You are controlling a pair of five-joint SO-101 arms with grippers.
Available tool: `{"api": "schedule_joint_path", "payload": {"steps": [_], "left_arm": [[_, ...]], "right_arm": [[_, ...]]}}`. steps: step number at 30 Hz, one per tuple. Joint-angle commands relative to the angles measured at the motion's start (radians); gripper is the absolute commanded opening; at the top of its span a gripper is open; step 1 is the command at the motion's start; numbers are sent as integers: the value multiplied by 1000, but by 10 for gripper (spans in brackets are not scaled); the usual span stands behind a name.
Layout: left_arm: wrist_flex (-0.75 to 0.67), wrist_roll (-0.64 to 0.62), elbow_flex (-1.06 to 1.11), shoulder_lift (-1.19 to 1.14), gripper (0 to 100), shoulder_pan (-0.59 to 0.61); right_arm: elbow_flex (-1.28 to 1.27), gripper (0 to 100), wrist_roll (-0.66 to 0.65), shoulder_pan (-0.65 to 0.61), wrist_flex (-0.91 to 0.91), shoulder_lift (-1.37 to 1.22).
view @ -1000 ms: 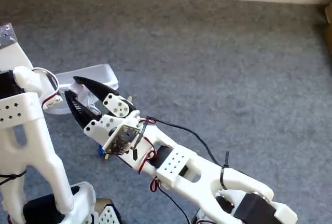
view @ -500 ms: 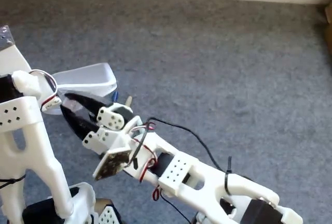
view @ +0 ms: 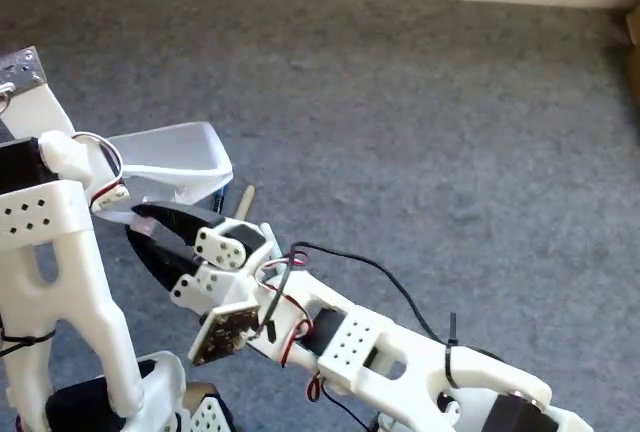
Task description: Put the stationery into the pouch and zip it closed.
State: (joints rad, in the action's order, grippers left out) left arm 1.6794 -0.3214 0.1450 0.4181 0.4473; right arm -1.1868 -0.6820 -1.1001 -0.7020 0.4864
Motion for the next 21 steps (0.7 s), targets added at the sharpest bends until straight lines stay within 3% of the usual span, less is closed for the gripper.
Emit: {"api": "schedule_joint_path", "payload": {"steps": [1, 5, 8, 11, 21], "left_arm": [[-23, -12, -2, 21, 48, 10], [-23, -12, -2, 21, 48, 10], [-25, -12, -2, 21, 48, 10], [-25, -12, -2, 21, 48, 10], [-26, -12, -4, 15, 49, 8]], "right_arm": [[-21, 4, -9, 44, 12, -5], [-19, 13, -9, 102, 16, -4], [-21, 95, 2, 97, 18, 5], [-21, 166, 107, 90, 18, 5], [-24, 170, 138, 77, 50, 117]]}}
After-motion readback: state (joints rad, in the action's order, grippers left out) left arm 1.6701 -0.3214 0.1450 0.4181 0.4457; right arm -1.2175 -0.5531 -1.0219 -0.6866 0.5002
